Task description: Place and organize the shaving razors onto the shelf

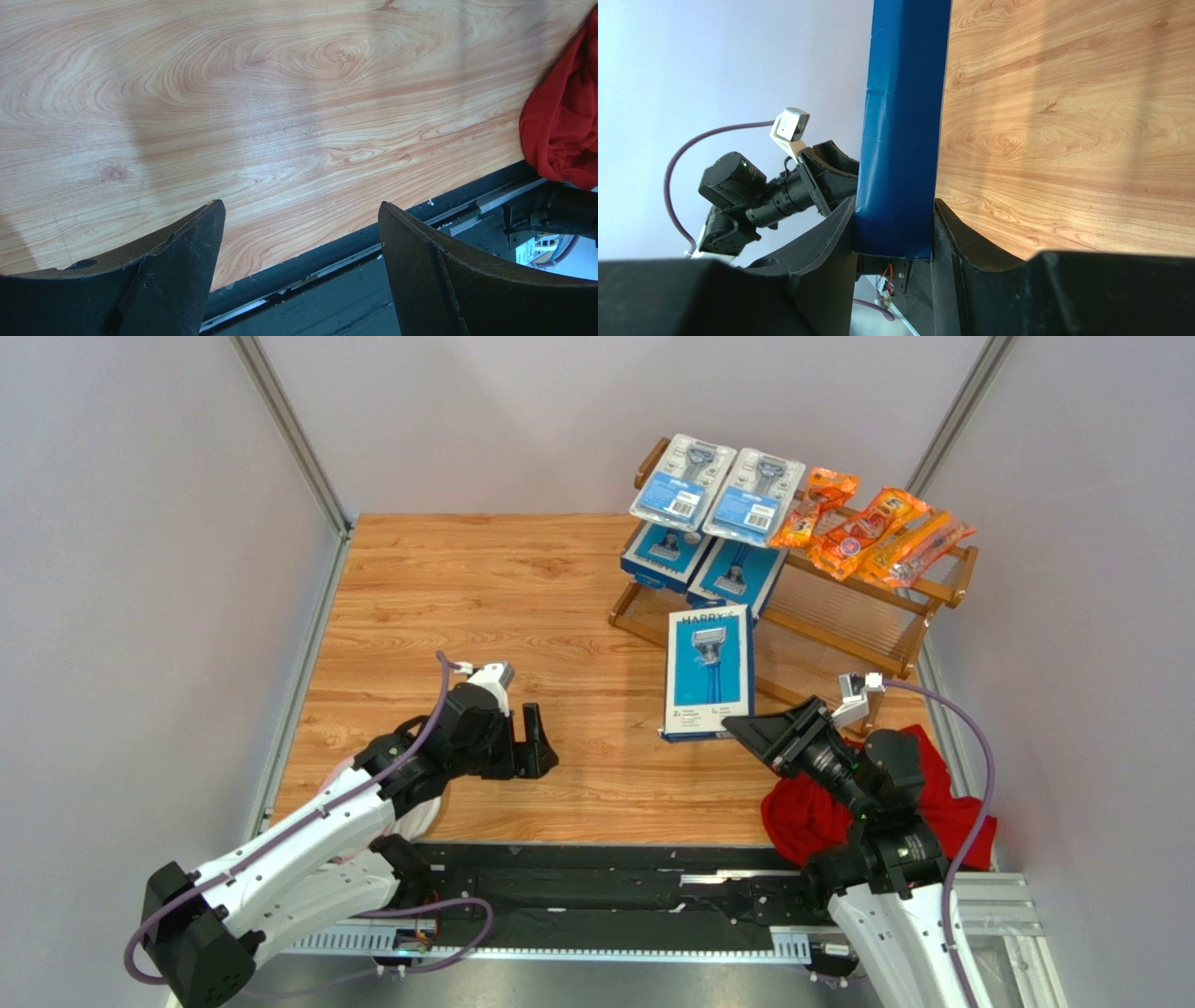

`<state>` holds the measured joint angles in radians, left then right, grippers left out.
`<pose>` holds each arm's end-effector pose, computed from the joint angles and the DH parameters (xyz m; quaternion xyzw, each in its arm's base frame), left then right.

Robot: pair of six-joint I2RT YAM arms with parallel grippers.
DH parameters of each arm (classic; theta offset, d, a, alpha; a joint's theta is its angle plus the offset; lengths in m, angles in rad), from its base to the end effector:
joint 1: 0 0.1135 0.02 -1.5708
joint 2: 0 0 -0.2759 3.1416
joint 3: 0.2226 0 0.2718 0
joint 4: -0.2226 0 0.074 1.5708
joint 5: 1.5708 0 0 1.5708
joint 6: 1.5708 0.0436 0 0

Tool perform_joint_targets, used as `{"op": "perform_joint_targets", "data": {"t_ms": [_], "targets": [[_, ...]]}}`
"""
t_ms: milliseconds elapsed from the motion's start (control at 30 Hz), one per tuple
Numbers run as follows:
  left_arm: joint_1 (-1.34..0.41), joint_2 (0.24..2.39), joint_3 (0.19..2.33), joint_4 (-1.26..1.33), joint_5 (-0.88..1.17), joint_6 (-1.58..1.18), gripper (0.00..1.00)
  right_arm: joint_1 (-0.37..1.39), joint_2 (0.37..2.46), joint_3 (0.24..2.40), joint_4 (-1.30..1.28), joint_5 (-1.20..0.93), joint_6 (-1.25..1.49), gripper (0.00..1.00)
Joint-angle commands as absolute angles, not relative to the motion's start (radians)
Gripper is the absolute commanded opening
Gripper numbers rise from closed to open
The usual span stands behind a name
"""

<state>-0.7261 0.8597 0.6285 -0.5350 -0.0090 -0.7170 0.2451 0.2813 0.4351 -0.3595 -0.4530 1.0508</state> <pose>0.1472 -0.1301 0.2387 0.0024 0.9202 -0.2555 0.2967 0.1104 0.0473 0.2669 0.1661 0.7511 0.5099 0.3849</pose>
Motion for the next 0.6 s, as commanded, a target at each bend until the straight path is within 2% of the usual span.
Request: {"op": "perform_joint_targets", "data": {"t_ms": [0, 267, 567], "targets": [[-0.726, 0.842, 0.621, -0.517, -0.006, -0.716, 0.89, 0.158, 0.261, 0.474, -0.247, -0.57, 1.095, 0.0], [-0.726, 0.842, 0.606, -0.506, -0.006, -0.719, 0.89, -0.036, 0.276, 0.473, -0.181, -0.736, 1.144, 0.0], [-0.726, 0.844, 0.603, -0.505, -0.006, -0.719, 0.89, -0.155, 0.293, 0.394, -0.107, -0.817, 1.184, 0.0]]}}
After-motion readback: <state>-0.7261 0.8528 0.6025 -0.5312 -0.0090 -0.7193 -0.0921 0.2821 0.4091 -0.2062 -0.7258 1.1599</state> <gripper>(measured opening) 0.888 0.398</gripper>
